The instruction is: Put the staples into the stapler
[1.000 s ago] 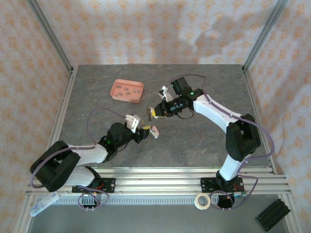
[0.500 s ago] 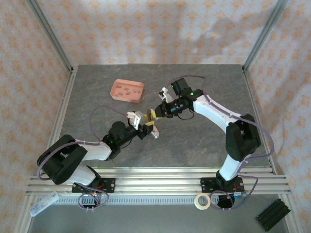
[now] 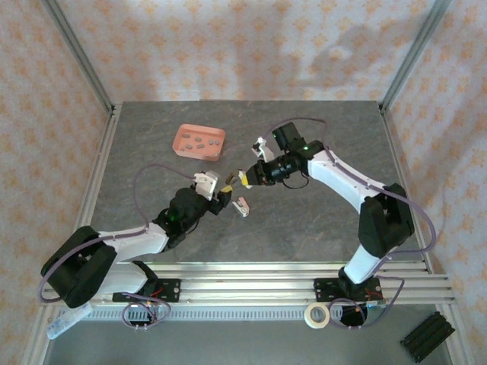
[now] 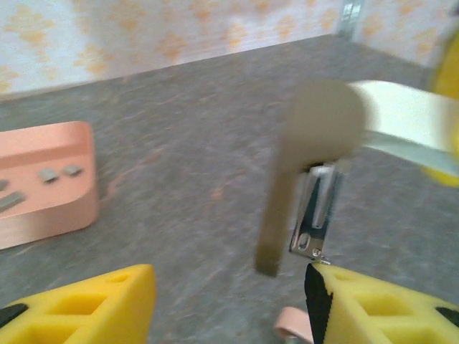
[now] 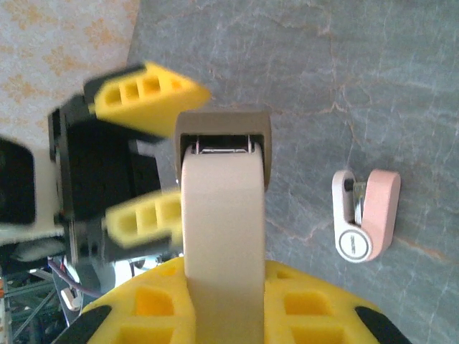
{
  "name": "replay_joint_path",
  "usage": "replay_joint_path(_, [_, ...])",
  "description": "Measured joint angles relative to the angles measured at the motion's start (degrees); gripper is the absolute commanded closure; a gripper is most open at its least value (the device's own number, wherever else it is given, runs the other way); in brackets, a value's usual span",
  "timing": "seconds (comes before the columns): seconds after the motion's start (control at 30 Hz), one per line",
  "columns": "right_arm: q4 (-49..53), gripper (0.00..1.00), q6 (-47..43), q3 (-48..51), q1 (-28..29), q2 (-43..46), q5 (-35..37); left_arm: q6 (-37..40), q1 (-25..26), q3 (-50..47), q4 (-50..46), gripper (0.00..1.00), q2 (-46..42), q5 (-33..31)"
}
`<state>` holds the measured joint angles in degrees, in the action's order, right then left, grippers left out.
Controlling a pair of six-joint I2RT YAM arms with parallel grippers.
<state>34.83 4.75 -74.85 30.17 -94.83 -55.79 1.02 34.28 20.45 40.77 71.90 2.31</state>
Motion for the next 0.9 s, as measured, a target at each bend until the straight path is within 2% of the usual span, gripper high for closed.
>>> replay_joint_path(0.17, [3.3,1.00,-0.3,2.9,0.3,0.4,-0.9,0.2,-4.2,2.9,-3.4,0.39,-1.8,-4.0])
replay_joint_path(0.33, [3.9,1.00,0.8,4.5,0.4,0.7,0.7,1.6,-6.2,4.2,-5.2,0.34,-2.2,-3.7])
replay_joint_path(0.47, [3.3,1.00,2.8,4.3,0.4,1.0,2.3,4.9,-6.2,4.2,-9.8,0.33,-4.4,2.2])
replay_joint_path(0.67, [3.1,1.00,2.7,3.5,0.4,1.0,2.4,11.4,-5.8,6.2,-18.5,0.36,-6.6,16.0])
replay_joint_path(0.9, [3.1,1.00,1.4,3.5,0.4,1.0,2.1,17.4,-4.3,7.4,-19.0,0.34,-1.8,21.2])
